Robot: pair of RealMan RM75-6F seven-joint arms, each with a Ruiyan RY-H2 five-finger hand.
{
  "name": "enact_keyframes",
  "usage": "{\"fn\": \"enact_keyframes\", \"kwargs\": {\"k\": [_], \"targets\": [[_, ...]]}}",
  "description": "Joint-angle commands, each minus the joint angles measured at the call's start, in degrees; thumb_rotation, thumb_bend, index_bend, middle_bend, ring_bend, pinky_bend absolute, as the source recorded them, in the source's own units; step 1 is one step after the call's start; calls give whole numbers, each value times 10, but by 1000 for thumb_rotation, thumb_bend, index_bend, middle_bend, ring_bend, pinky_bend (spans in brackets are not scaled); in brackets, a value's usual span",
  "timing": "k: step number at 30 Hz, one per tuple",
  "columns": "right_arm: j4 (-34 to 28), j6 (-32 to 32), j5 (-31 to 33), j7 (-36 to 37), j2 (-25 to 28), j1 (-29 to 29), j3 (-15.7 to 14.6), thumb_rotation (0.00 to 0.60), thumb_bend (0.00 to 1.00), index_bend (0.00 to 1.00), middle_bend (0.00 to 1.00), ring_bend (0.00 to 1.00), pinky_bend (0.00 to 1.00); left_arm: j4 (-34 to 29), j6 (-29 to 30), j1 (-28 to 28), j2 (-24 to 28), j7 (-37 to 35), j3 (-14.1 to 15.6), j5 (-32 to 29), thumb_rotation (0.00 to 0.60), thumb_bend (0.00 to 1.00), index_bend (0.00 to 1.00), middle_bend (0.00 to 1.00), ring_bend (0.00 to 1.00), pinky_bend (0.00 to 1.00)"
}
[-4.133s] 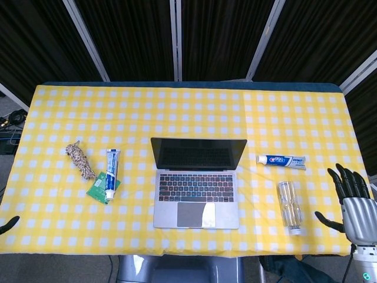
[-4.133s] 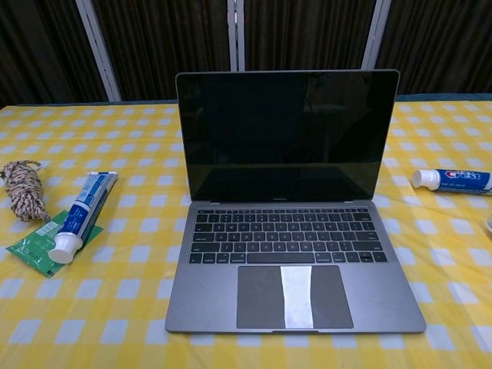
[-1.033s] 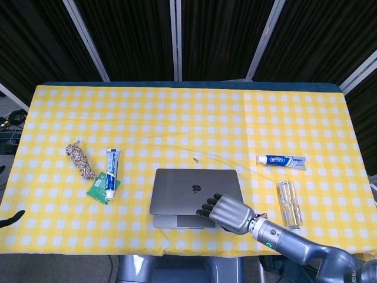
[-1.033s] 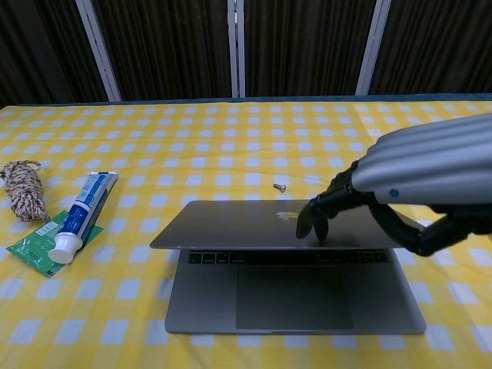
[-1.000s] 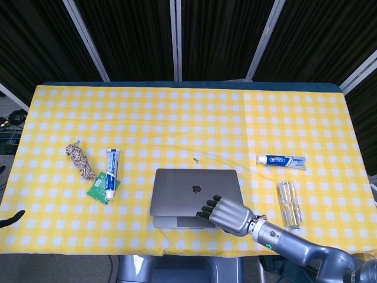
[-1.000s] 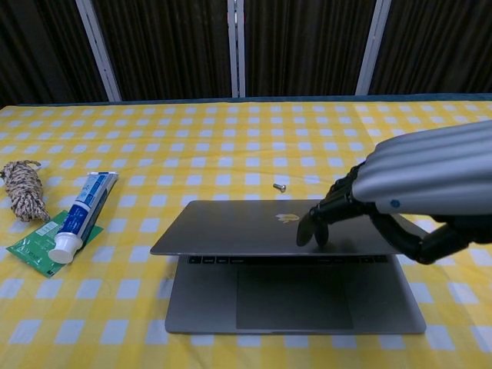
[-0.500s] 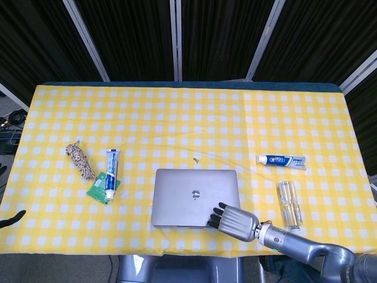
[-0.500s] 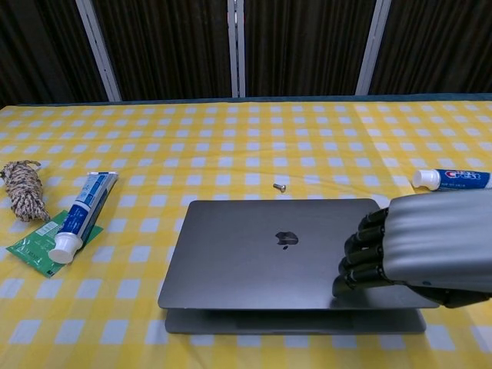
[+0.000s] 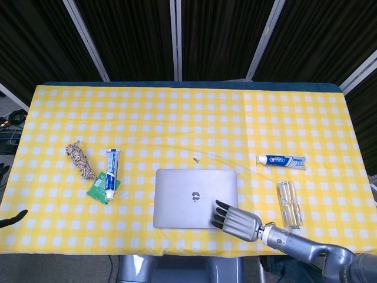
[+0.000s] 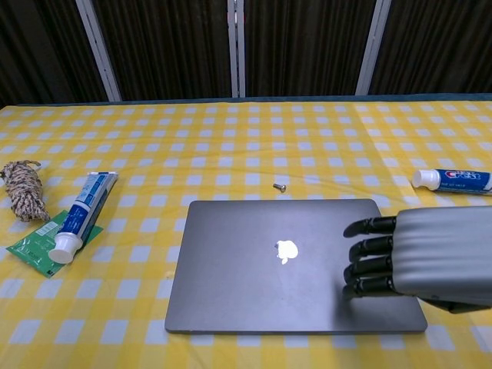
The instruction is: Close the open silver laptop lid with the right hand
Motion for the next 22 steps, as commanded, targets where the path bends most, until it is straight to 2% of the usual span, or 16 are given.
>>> {"fn": "enact_keyframes", "kwargs": {"k": [1, 5, 6, 7, 8, 9, 10, 11, 13, 17, 22], "targets": [[-13, 87, -26, -19, 35, -15, 22, 600, 1000, 204, 212, 180, 112, 1, -2, -1, 0, 0, 0, 0, 600, 0, 0, 0, 0, 0], [-35, 153, -25, -16, 76, -32, 41, 600, 996, 172, 183, 151, 102, -1, -1, -1, 1, -2, 1, 2, 600, 0, 0, 0, 0, 0], [-40, 171, -22, -15, 87, -38, 46, 600, 949, 162, 174, 143, 97, -1, 1, 0, 1, -3, 1, 4, 600, 0, 0, 0, 0, 0], [-42, 183, -20, -14, 94, -43, 49, 600, 785, 140, 157, 125, 84, -1, 2, 0, 2, -4, 1, 4, 600, 0, 0, 0, 0, 0], [-44, 195, -17, -12, 100, -49, 52, 600, 669, 127, 145, 113, 74, -2, 3, 0, 2, -4, 1, 5, 600, 0, 0, 0, 0, 0], [-46, 220, -7, -8, 110, -63, 56, 600, 398, 95, 113, 83, 49, -3, 5, 1, 3, -6, 2, 7, 600, 0, 0, 0, 0, 0], [-47, 239, 3, -6, 116, -76, 59, 600, 173, 61, 77, 47, 24, -3, 7, 2, 4, -7, 2, 8, 600, 0, 0, 0, 0, 0], [-48, 256, 16, -7, 121, -91, 61, 600, 54, 29, 40, 19, 7, -3, 9, 3, 5, -9, 2, 9, 600, 0, 0, 0, 0, 0], [-51, 282, 46, -9, 127, -121, 63, 600, 1, 4, 7, 0, 0, -4, 13, 4, 6, -10, 2, 12, 600, 0, 0, 0, 0, 0], [-70, 346, 128, 25, 123, -199, 58, 600, 0, 0, 0, 0, 0, 1, 20, 6, 4, -15, 2, 18, 600, 0, 0, 0, 0, 0], [-90, 365, 219, 95, 120, -260, 51, 600, 0, 0, 0, 0, 0, 8, 26, 6, -1, -21, 2, 26, 600, 0, 0, 0, 0, 0]]}}
